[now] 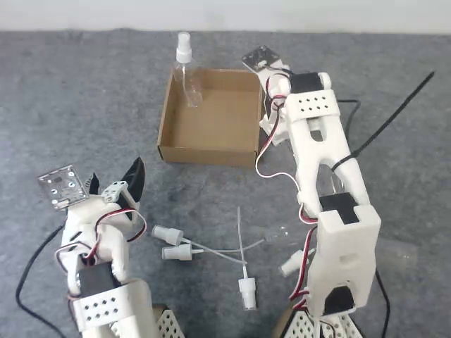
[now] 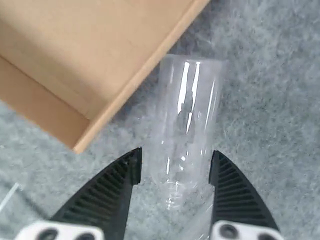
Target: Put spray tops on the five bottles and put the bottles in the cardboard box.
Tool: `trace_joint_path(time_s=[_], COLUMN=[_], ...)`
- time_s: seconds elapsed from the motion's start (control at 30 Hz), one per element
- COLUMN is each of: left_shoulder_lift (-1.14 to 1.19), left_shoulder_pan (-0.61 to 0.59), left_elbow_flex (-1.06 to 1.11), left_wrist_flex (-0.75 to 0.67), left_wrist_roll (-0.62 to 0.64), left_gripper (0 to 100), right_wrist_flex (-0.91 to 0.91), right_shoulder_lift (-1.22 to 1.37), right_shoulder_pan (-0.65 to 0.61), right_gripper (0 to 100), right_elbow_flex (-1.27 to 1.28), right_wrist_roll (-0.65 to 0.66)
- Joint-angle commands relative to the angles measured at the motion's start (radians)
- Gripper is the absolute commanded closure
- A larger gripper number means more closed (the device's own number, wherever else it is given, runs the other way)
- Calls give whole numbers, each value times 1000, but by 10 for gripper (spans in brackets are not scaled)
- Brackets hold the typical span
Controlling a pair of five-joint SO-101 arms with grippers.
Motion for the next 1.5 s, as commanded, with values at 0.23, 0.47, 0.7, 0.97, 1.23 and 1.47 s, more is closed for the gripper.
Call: trace_joint_path(time_s=[0.23, 0.47, 0.7, 0.97, 1.23, 1.47], left_shoulder_lift=[-11, -11, -11, -11, -11, -11], left_shoulder_pan=[-3, -3, -3, -3, -3, -3], left_elbow_flex=[-7, -7, -7, -7, -7, -7], left_wrist_flex=[-31, -31, -31, -31, -31, -31], left_wrist_roll=[6, 6, 6, 6, 6, 5], left_gripper=[685, 685, 685, 685, 685, 685], right_wrist_flex=[-148, -156, -159, -71, 58, 124], right_shoulder_lift=[82, 114, 114, 77, -18, -53], right_shoulder_pan=[51, 71, 73, 71, 65, 51], right_gripper=[814, 819, 931, 938, 935, 935], right_elbow_flex=[2, 2, 2, -14, -28, -29], right_wrist_roll=[14, 14, 14, 8, -140, -315])
